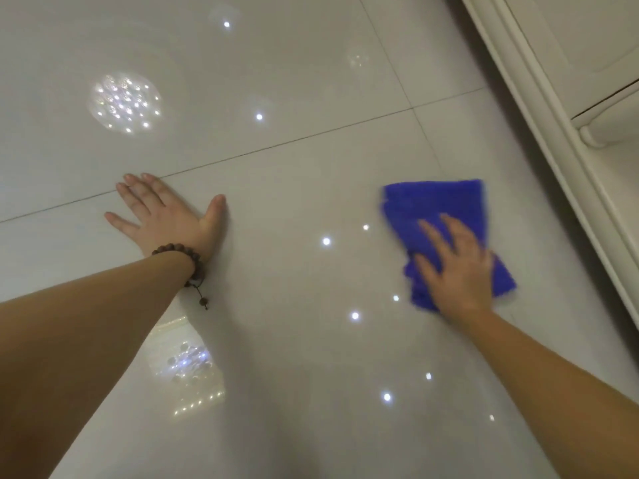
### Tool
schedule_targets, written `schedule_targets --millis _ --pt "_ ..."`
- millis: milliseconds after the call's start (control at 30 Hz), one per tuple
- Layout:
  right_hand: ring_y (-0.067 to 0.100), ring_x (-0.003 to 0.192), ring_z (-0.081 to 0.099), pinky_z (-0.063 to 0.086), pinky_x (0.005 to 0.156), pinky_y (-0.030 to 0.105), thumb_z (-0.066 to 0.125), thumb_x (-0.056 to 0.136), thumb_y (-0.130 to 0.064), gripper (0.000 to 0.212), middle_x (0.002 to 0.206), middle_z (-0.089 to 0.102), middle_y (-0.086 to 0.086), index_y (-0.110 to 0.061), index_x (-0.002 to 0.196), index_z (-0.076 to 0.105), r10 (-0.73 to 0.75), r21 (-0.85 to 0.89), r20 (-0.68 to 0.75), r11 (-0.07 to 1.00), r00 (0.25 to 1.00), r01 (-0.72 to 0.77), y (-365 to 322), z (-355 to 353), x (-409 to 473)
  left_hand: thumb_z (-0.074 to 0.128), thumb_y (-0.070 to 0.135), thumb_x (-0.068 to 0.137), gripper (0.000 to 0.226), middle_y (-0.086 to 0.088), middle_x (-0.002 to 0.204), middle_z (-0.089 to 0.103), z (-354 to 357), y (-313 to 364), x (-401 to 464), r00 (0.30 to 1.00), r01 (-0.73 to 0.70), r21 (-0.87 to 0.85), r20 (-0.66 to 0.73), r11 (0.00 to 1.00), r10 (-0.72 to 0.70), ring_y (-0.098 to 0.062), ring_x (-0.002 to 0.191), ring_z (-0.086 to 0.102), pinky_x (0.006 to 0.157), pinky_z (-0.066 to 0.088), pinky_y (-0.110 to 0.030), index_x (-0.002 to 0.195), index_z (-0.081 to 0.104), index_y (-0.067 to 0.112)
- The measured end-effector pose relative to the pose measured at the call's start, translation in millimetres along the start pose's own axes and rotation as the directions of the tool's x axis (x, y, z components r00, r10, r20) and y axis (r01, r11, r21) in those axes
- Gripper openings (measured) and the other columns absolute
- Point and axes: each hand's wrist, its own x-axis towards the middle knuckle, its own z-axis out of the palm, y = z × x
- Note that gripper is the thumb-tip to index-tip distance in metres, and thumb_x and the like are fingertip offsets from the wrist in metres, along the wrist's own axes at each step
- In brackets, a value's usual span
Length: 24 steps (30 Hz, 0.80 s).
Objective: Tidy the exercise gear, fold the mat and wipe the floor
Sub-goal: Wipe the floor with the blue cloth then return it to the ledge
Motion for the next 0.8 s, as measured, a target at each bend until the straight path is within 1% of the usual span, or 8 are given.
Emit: schedule_targets --millis 200,333,467,567,633,700,733,800 --pt "0.024 0.144 0.010 0.012 0.111 0.059 0.032 0.095 -0.056 0.058 0.159 0.012 0.003 -0.037 0.149 0.019 0.730 0.088 0.095 0.671 0.677 -0.736 30.1 -24.9 -14.7 0.012 0.082 0.079 0.109 -0.018 0.159 -0.012 -0.5 -9.4 -23.2 0.985 -0.155 0.043 0.078 0.987 0.151 -0.031 0.147 -0.014 0.113 -0.006 -0.064 0.151 -0.010 0.003" --pt "0.022 0.142 0.021 0.020 0.107 0.056 0.039 0.092 -0.054 0.056 0.155 0.026 0.001 -0.038 0.145 0.031 0.234 0.057 0.010 0.971 0.972 -0.234 -94.0 4.3 -41.6 0.007 0.082 0.078 0.108 -0.017 0.160 -0.013 20.2 -18.5 -115.7 0.953 -0.284 0.038 0.124 0.958 0.278 -0.030 0.147 -0.016 0.115 -0.007 -0.059 0.151 -0.010 0.006" --pt "0.019 0.140 0.029 0.026 0.105 0.052 0.037 0.089 -0.055 0.055 0.153 0.032 -0.002 -0.040 0.142 0.035 -0.290 0.000 0.061 0.957 0.955 0.291 -65.6 -0.7 -52.7 0.007 0.080 0.082 0.102 -0.017 0.160 -0.011 33.4 -26.3 -157.7 0.946 -0.312 0.081 0.115 0.947 0.302 -0.030 0.147 -0.016 0.116 -0.007 -0.058 0.153 -0.008 0.009" --pt "0.022 0.142 0.022 0.019 0.108 0.056 0.029 0.087 -0.060 0.062 0.156 0.024 0.001 -0.038 0.145 0.029 0.355 0.015 0.020 0.934 0.935 -0.356 37.7 -12.7 -67.9 0.008 0.080 0.082 0.101 -0.018 0.160 -0.008 34.7 -25.7 -155.6 0.949 -0.311 0.104 0.088 0.945 0.303 -0.031 0.147 -0.015 0.115 -0.005 -0.060 0.153 -0.006 0.008" --pt "0.025 0.144 0.014 0.011 0.110 0.058 0.026 0.089 -0.063 0.065 0.158 0.016 0.005 -0.037 0.148 0.022 0.774 0.116 0.042 0.624 0.632 -0.772 81.1 -26.4 -81.1 0.009 0.079 0.083 0.101 -0.019 0.160 -0.006 36.5 -25.2 -157.0 0.949 -0.314 0.108 0.078 0.943 0.306 -0.032 0.147 -0.013 0.115 -0.005 -0.060 0.152 -0.005 0.007" --pt "0.026 0.144 0.011 0.009 0.110 0.059 0.030 0.094 -0.057 0.060 0.158 0.013 0.005 -0.035 0.149 0.020 0.911 0.152 0.074 0.391 0.405 -0.908 66.5 -28.9 -76.5 0.009 0.079 0.083 0.100 -0.019 0.160 -0.006 36.8 -25.2 -158.1 0.946 -0.321 0.098 0.075 0.942 0.315 -0.032 0.147 -0.013 0.115 -0.006 -0.060 0.152 -0.006 0.007" --pt "0.025 0.144 0.011 0.009 0.110 0.060 0.032 0.095 -0.054 0.058 0.158 0.014 0.005 -0.035 0.149 0.021 0.905 0.151 0.066 0.406 0.419 -0.901 41.3 -24.1 -72.0 0.009 0.079 0.083 0.100 -0.019 0.160 -0.007 36.4 -25.5 -158.1 0.946 -0.321 0.093 0.076 0.943 0.315 -0.032 0.147 -0.013 0.115 -0.006 -0.060 0.152 -0.006 0.007" --pt "0.024 0.143 0.016 0.014 0.108 0.060 0.037 0.095 -0.051 0.056 0.157 0.020 0.004 -0.035 0.147 0.027 0.730 0.147 -0.001 0.676 0.683 -0.722 -24.5 -6.2 -71.7 0.009 0.079 0.083 0.101 -0.019 0.160 -0.006 36.0 -25.6 -156.8 0.948 -0.317 0.084 0.066 0.945 0.312 -0.032 0.147 -0.013 0.115 -0.005 -0.060 0.152 -0.005 0.007"
